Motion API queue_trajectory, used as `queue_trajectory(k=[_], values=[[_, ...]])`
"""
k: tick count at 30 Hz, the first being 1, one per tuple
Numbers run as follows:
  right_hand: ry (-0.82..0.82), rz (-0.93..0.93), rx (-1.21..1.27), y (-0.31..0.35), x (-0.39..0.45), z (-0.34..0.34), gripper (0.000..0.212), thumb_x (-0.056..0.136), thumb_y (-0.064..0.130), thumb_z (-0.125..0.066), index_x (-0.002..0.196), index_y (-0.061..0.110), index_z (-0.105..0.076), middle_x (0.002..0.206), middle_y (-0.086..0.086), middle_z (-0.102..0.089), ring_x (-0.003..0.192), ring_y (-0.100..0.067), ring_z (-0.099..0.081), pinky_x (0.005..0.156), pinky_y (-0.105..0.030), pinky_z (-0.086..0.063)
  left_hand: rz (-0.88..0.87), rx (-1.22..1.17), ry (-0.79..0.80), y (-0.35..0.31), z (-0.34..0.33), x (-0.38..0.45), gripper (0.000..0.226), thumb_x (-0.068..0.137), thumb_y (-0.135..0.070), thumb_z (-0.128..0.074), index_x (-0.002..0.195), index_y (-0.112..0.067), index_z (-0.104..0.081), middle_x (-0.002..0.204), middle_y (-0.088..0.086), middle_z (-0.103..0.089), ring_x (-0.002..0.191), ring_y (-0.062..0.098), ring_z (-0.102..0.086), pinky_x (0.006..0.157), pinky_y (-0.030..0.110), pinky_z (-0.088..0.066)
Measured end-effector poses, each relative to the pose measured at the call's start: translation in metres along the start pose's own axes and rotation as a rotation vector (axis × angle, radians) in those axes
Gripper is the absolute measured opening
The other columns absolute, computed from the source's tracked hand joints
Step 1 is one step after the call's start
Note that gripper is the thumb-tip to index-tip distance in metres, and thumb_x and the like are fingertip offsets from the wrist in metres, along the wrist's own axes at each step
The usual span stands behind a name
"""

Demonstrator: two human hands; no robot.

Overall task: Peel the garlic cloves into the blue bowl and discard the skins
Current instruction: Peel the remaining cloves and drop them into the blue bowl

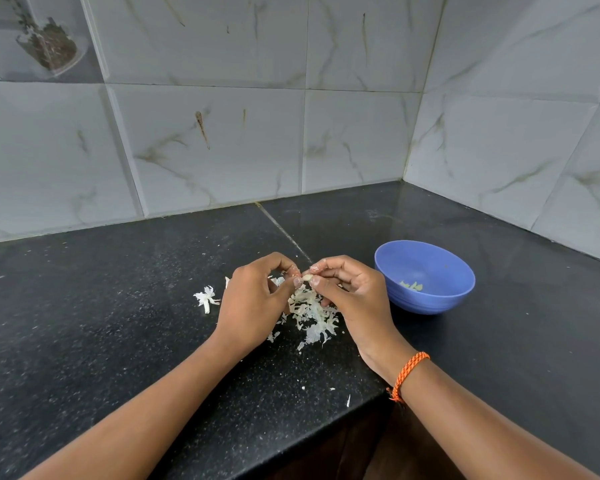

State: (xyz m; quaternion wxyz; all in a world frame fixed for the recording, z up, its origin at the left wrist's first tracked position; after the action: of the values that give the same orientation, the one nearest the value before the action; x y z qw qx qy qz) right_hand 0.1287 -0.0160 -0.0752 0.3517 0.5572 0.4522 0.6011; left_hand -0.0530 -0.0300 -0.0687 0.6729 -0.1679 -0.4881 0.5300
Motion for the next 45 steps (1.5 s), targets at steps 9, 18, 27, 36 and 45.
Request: queue_trajectory(k=[9, 18, 27, 36, 45], values=[[-0.046, -0.004, 0.025, -0.002, 0.001, 0.001, 0.007, 0.096, 0.006, -0.077, 0.102, 0.010, -0.079, 0.095, -0.009, -0.080, 0.080, -0.013, -0.069, 0.067, -0.026, -0.056, -0.004, -0.043, 0.011, -0.004, 0.002, -0.001, 0.005, 0.101, -0.026, -0.076, 0.099, -0.032, -0.076, 0.072, -0.011, -0.076, 0.054, 0.009, -0.071, 0.063, 0.035, -0.058], [-0.032, 0.021, -0.033, -0.001, 0.000, -0.001, 0.007, 0.094, 0.008, -0.079, 0.100, 0.012, -0.079, 0.093, -0.006, -0.079, 0.082, -0.016, -0.071, 0.071, -0.032, -0.059, 0.043, -0.126, 0.038, -0.003, 0.000, -0.002, 0.007, 0.099, -0.022, -0.077, 0.096, -0.028, -0.076, 0.073, -0.007, -0.076, 0.059, 0.017, -0.074, 0.065, 0.046, -0.062], [-0.044, 0.008, 0.036, -0.002, 0.001, 0.000, 0.011, 0.095, 0.005, -0.077, 0.105, 0.010, -0.076, 0.096, -0.008, -0.078, 0.082, -0.011, -0.069, 0.067, -0.023, -0.054, 0.098, -0.177, 0.089, -0.005, 0.002, -0.001, 0.010, 0.097, -0.021, -0.081, 0.089, -0.016, -0.076, 0.065, -0.015, -0.071, 0.050, 0.017, -0.068, 0.057, 0.022, -0.049], [-0.026, 0.016, 0.013, -0.002, 0.001, 0.000, 0.014, 0.095, 0.003, -0.076, 0.107, 0.011, -0.075, 0.100, -0.009, -0.078, 0.089, -0.016, -0.071, 0.072, -0.024, -0.057, 0.091, -0.167, 0.103, -0.002, 0.000, 0.000, 0.008, 0.098, -0.015, -0.078, 0.093, -0.021, -0.079, 0.075, -0.010, -0.075, 0.052, 0.019, -0.071, 0.056, 0.026, -0.049], [-0.074, 0.388, -0.538, 0.000, -0.004, -0.009, 0.016, 0.098, 0.008, -0.073, 0.104, 0.022, -0.077, 0.102, 0.015, -0.071, 0.096, -0.016, -0.069, 0.076, -0.037, -0.057, 0.100, -0.124, 0.010, -0.001, 0.001, 0.000, 0.014, 0.097, -0.015, -0.075, 0.084, -0.022, -0.076, 0.056, 0.002, -0.069, 0.049, 0.024, -0.070, 0.061, 0.030, -0.055]])
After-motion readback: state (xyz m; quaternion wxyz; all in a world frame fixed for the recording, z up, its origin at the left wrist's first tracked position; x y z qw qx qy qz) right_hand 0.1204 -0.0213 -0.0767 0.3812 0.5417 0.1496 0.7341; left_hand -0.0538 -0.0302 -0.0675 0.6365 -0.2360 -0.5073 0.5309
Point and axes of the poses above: each hand's wrist, its own x-axis towards the middle knuckle, its own z-axis out of the back of the hand, y = z × x, the point moved 1 cm from there along x, towards the middle knuckle
